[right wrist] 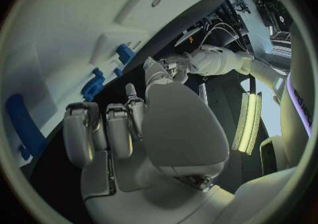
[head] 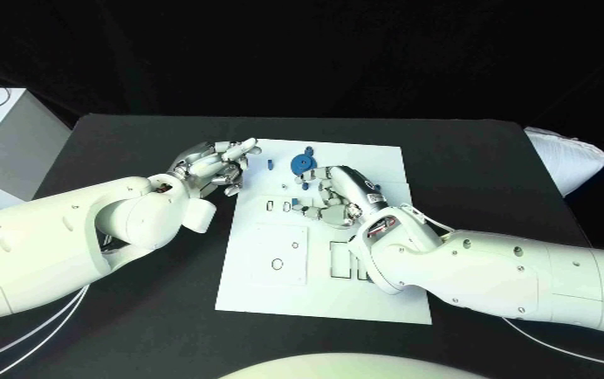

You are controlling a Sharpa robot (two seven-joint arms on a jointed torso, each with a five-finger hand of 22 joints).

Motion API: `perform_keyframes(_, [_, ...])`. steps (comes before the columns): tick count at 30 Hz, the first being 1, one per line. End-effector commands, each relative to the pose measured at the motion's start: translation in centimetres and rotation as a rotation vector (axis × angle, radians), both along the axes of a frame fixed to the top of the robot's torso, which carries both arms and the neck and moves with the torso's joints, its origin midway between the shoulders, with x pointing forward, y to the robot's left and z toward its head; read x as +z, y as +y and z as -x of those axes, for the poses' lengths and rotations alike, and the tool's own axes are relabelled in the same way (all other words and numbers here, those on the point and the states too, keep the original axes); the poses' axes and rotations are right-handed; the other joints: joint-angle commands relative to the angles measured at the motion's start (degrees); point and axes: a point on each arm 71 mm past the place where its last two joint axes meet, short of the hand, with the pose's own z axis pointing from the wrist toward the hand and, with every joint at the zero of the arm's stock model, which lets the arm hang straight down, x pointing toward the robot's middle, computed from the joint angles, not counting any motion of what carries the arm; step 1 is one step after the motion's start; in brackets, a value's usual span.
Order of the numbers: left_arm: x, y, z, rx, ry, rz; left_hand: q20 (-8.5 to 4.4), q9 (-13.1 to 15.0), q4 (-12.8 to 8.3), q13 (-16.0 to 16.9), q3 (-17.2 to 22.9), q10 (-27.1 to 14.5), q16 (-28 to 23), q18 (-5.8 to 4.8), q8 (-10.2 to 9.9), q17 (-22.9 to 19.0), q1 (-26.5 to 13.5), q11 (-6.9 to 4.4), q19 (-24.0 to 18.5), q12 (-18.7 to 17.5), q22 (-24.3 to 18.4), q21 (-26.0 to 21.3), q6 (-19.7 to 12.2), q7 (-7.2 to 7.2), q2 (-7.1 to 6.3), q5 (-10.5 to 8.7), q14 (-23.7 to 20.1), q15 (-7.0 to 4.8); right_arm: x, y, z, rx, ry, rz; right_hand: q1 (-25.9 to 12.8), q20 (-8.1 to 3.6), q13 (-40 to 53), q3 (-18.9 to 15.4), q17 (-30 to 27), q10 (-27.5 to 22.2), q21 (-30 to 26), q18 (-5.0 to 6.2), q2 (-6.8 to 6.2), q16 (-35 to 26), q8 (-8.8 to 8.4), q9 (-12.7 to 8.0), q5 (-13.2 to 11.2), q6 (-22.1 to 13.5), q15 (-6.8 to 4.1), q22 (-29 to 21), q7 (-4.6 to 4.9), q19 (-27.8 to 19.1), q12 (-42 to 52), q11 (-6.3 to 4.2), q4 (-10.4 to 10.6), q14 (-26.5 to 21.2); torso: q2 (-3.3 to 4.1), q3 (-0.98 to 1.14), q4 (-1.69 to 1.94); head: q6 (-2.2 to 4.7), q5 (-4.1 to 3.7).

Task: Assemble the parts on the task board

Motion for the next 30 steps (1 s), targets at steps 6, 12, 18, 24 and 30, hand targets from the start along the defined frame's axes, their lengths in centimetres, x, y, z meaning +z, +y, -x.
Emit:
perform_keyframes(6, [-0.5, -0.5, -0.3, -0.211, 0.018, -0.346, -1.28, 5.0, 3.3, -0.1, 5.2, 1.5, -0.1, 0.28, 3.9, 0.0, -2.3, -1.33, 0.9, -0.4, 0.0, 0.0, 1.2, -1.61, -3.31, 0.22, 0.3, -1.50, 2.2, -1.3, -0.2, -0.022, -0.024, -0.231, 0.7, -0.38, 4.1, 5.4, 12.6, -1.0, -2.1, 0.86, 2.66, -0.5, 1.48, 0.0, 3.5, 0.1, -0.41, 10.7, 0.07, 3.1, -0.6, -0.37, 0.0, 5.3, -1.04, 0.26, -0.23, 0.42, 0.51])
perform_keyframes(12, [-0.8, -1.1, -0.3, -0.294, 0.088, -0.523, -1.60, 8.7, 6.9, 0.2, 9.0, 2.1, -0.3, 0.20, 6.0, 0.1, -4.6, -1.54, 1.4, 0.0, 0.2, -0.1, 0.2, -1.95, -5.28, 0.08, 0.6, -1.74, 2.9, -3.1, -1.8, -0.134, 0.087, -0.365, -1.6, -0.55, 3.8, 7.7, 12.4, -1.2, -2.8, 1.00, 2.50, -0.7, 3.55, 0.5, 4.3, 0.4, -0.60, 10.4, -0.23, 2.9, -0.6, -0.60, 0.0, 5.3, -1.81, 0.43, -0.35, 0.61, 0.80])
perform_keyframes(18, [-0.5, -2.2, -0.6, -0.346, 0.128, -0.669, -1.73, 10.4, 8.6, 0.5, 11.1, 2.5, -0.2, 0.03, 6.7, 0.8, -5.5, -1.64, 2.2, 0.4, 1.0, 0.2, -0.2, -2.06, -6.28, 0.05, 1.0, -1.86, 3.8, -5.5, -4.1, -0.256, 0.165, -0.450, -2.7, -0.74, 3.5, 9.6, 12.3, -1.4, -3.0, 1.03, 1.43, -0.7, 5.29, 0.9, 8.6, -0.3, -0.77, 10.3, -0.36, 2.8, -0.7, -0.76, -0.3, 5.2, -2.63, 0.49, -0.49, 0.64, 0.98])
perform_keyframes(24, [0.3, -3.9, -1.4, -0.380, 0.111, -0.795, -1.86, 11.7, 9.5, 0.8, 12.4, 3.1, 0.0, -0.16, 7.1, 1.7, -7.0, -1.70, 3.0, 1.0, 2.0, 0.5, -0.2, -2.11, -7.41, -0.04, 1.5, -1.94, 4.6, -7.3, -6.5, -0.313, 0.201, -0.452, -2.7, -0.76, 3.1, 10.2, 11.9, -1.9, -4.0, 1.24, 1.02, -0.9, 5.69, 1.0, 8.3, -0.5, -0.78, 9.8, -0.37, 2.5, -1.0, -0.77, -0.5, 5.1, -3.14, 0.64, -0.53, 0.15, 1.30])
perform_keyframes(30, [0.8, -5.3, -2.3, -0.382, 0.065, -0.883, -1.91, 12.7, 9.6, 1.1, 13.1, 3.4, 0.1, -0.15, 7.3, 2.0, -9.5, -1.73, 3.1, 1.3, 1.9, 0.5, -0.2, -2.17, -7.78, 0.02, 1.7, -1.96, 5.5, -8.5, -8.3, -0.294, 0.196, -0.420, -2.6, -0.77, 1.9, 11.3, 10.8, -3.0, -6.1, 1.68, 0.18, -1.5, 6.29, 1.1, 7.8, -1.2, -0.78, 8.6, -0.31, 1.6, -2.2, -0.73, -0.8, 4.8, -3.32, 0.74, -0.30, -0.34, 1.39])
